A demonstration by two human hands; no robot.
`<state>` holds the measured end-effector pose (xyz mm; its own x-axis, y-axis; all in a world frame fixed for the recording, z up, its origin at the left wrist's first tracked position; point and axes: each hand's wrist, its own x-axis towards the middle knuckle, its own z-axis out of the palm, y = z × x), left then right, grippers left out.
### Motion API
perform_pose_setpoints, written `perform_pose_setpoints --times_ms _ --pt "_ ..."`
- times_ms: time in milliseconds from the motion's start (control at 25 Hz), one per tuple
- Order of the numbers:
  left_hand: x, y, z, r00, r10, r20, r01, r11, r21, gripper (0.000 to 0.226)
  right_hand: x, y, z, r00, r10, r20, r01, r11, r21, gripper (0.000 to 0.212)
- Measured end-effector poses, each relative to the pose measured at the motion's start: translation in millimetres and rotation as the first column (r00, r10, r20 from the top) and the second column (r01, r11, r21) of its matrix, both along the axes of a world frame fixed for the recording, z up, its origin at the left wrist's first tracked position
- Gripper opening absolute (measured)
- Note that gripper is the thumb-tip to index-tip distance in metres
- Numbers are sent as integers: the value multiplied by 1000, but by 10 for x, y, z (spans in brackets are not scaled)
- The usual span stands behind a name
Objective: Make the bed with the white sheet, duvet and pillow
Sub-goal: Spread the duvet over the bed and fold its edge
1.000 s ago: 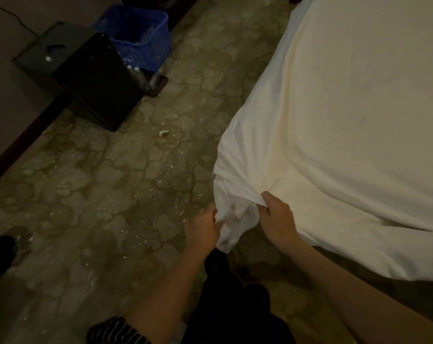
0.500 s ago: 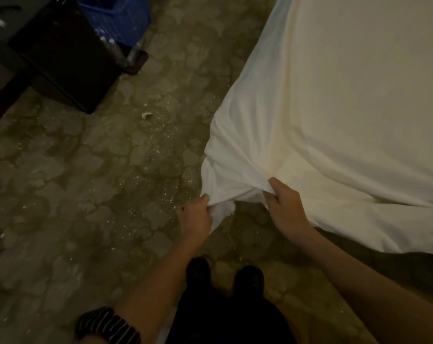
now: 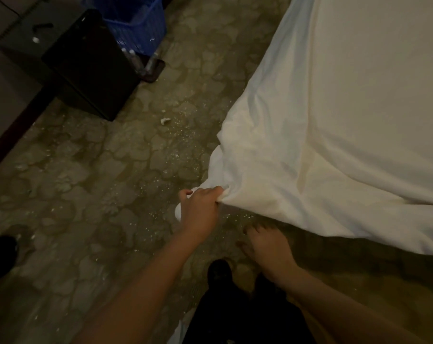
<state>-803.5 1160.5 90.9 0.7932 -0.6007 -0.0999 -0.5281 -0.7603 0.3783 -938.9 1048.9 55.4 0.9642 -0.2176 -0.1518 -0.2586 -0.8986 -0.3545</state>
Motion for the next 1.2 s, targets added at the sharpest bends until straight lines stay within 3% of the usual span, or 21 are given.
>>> perform_pose_setpoints --times_ms 40,80,120,160,240,320,400,520,560,640,760,800,880,920,1000,1080,1160,1200 --pt "10 -5 25 1000 -8 8 8 1000 -16 22 78 84 -35 960 -156 -233 194 969 151 39" --pt "25 -11 44 1000 -16 17 17 1000 -19 22 198 142 -48 830 -344 -439 495 817 296 52" --pt "36 -12 59 999 -26 24 26 999 -19 22 334 178 -61 670 -449 -592 727 558 400 63" --pt "42 -18 63 998 -34 44 35 999 -23 22 466 184 -118 569 -463 -680 822 291 489 68" --pt "72 -25 66 993 -49 107 54 997 -48 22 739 167 -178 524 -461 -716 793 -43 608 60" --pt "99 -47 88 991 -72 116 78 996 -42 18 892 173 -127 493 -485 -723 715 -248 654 39" --pt "116 -59 97 997 -71 36 72 997 -13 20 866 223 -37 495 -524 -693 702 -229 675 28" --pt "141 -68 45 999 -36 39 36 999 -3 32 588 349 205 618 -569 -543 672 25 740 19" --pt "128 -32 24 999 -11 37 11 1000 -5 29 463 416 295 635 -587 -503 644 42 764 15" --pt "-5 132 28 1000 -13 -17 13 1000 -25 35 247 545 465 603 -632 -487 611 -25 791 16" --pt "-452 446 159 978 -208 -22 208 978 -8 61 183 689 621 434 -675 -597 605 -273 748 15" --pt "-572 494 199 969 -245 -42 248 965 85 73 209 708 698 408 -686 -603 591 -305 746 15" --pt "-680 433 263 972 -203 -116 225 945 237 89 277 716 895 403 -721 -563 589 -266 763 14" --pt "-689 362 284 981 -155 -118 178 960 214 84 307 708 995 417 -733 -537 580 -241 778 14" --pt "-602 183 376 994 47 -97 -45 999 20 49 347 648 1148 451 -746 -490 557 -194 808 13" --pt "-500 51 464 979 193 -68 -197 979 -57 29 337 545 1194 483 -761 -433 519 -150 842 13" --pt "-462 23 481 988 147 42 -140 981 -132 28 258 423 1158 525 -771 -361 500 -63 864 15" --pt "-443 32 503 986 138 92 -123 981 -151 24 177 345 1104 550 -778 -304 538 51 841 19"
